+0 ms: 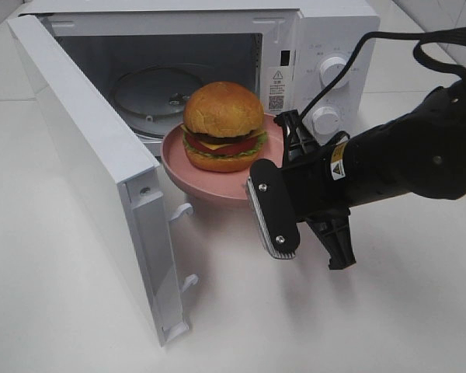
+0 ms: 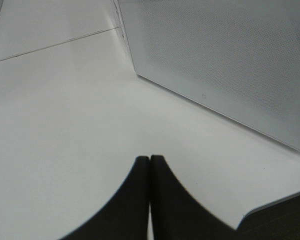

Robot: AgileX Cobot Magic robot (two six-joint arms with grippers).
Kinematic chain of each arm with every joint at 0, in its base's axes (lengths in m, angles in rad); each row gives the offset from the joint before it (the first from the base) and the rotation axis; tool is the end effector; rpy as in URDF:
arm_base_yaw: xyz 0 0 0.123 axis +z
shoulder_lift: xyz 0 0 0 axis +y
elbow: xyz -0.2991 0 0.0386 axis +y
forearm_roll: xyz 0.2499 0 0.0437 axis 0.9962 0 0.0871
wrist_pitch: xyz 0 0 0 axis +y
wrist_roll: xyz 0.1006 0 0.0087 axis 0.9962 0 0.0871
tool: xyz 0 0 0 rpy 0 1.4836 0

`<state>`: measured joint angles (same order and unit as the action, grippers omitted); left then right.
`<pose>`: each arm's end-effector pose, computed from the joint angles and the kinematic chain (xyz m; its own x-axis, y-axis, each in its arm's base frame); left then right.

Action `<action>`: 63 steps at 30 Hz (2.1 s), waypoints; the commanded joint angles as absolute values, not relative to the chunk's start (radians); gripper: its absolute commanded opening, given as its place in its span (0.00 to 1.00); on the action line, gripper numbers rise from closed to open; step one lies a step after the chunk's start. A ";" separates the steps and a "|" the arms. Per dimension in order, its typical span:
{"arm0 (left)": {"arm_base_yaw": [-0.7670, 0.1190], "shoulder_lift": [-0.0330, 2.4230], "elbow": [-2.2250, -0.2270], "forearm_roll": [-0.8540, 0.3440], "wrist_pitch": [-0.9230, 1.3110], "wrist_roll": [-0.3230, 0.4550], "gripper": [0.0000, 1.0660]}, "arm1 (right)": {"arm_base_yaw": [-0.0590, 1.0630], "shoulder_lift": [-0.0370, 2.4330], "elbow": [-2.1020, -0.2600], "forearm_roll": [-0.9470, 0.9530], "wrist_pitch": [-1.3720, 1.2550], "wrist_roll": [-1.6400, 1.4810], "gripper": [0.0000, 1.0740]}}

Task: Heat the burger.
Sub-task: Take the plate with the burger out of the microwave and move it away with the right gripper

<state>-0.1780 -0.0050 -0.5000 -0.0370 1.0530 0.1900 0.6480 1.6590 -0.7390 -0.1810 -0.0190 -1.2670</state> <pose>-0.0118 -0.0012 0.2743 -0.3959 0.2447 -0.8851 0.2770 0.9508 0.1390 0.2551 0.1935 0.1717 0.5299 -0.8437 -0.0866 -0.6495 -0.3381 -0.6810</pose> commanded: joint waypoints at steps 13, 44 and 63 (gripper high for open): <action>-0.174 -0.026 -0.497 -0.043 1.041 0.184 0.00 | 0.631 1.479 -0.586 -0.159 -0.090 -1.242 0.00; -0.174 -0.026 -0.497 -0.043 1.041 0.184 0.00 | 0.628 1.222 -0.412 -0.222 0.140 -1.075 0.00; -0.174 -0.026 -0.497 -0.043 1.041 0.184 0.00 | 0.628 1.228 -0.412 -0.964 0.360 -0.087 0.00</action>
